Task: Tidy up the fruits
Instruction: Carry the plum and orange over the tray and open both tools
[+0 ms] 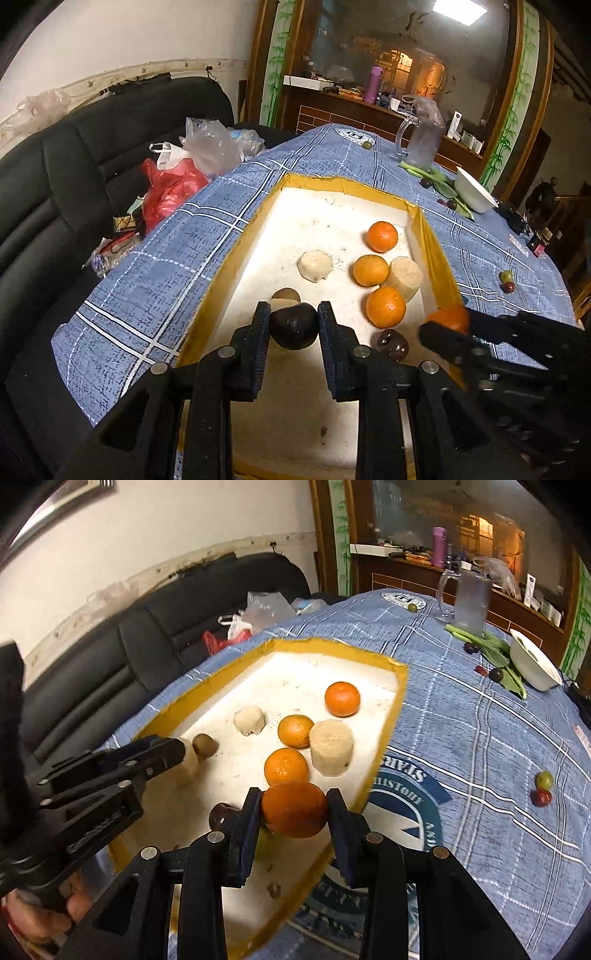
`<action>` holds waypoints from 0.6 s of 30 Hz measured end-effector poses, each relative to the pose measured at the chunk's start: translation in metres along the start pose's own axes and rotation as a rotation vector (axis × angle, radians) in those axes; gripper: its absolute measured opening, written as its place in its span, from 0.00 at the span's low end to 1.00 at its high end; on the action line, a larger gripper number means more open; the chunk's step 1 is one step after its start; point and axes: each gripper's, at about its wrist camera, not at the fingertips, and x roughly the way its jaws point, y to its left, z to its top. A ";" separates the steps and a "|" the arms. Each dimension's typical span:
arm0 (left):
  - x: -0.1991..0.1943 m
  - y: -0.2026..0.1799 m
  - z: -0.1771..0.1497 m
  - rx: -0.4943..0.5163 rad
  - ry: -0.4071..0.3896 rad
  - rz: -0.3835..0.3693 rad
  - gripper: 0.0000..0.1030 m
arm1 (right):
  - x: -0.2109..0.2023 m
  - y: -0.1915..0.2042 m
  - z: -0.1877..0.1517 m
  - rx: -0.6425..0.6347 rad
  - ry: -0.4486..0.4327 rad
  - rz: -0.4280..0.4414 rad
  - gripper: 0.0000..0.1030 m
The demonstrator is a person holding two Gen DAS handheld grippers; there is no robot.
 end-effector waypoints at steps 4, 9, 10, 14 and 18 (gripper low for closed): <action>-0.006 0.005 0.002 -0.022 -0.020 -0.022 0.50 | 0.008 0.008 -0.002 -0.051 -0.007 -0.054 0.38; -0.015 0.005 0.005 -0.030 -0.045 -0.055 0.62 | 0.007 0.014 -0.002 -0.084 -0.026 -0.093 0.58; -0.016 0.005 0.005 -0.032 -0.045 -0.060 0.63 | 0.006 0.015 0.000 -0.086 -0.036 -0.098 0.62; -0.021 0.004 0.008 -0.049 -0.041 -0.080 0.65 | -0.007 0.016 -0.002 -0.082 -0.073 -0.112 0.62; -0.028 -0.004 0.009 -0.047 -0.047 -0.097 0.68 | -0.027 0.005 -0.013 -0.043 -0.108 -0.131 0.66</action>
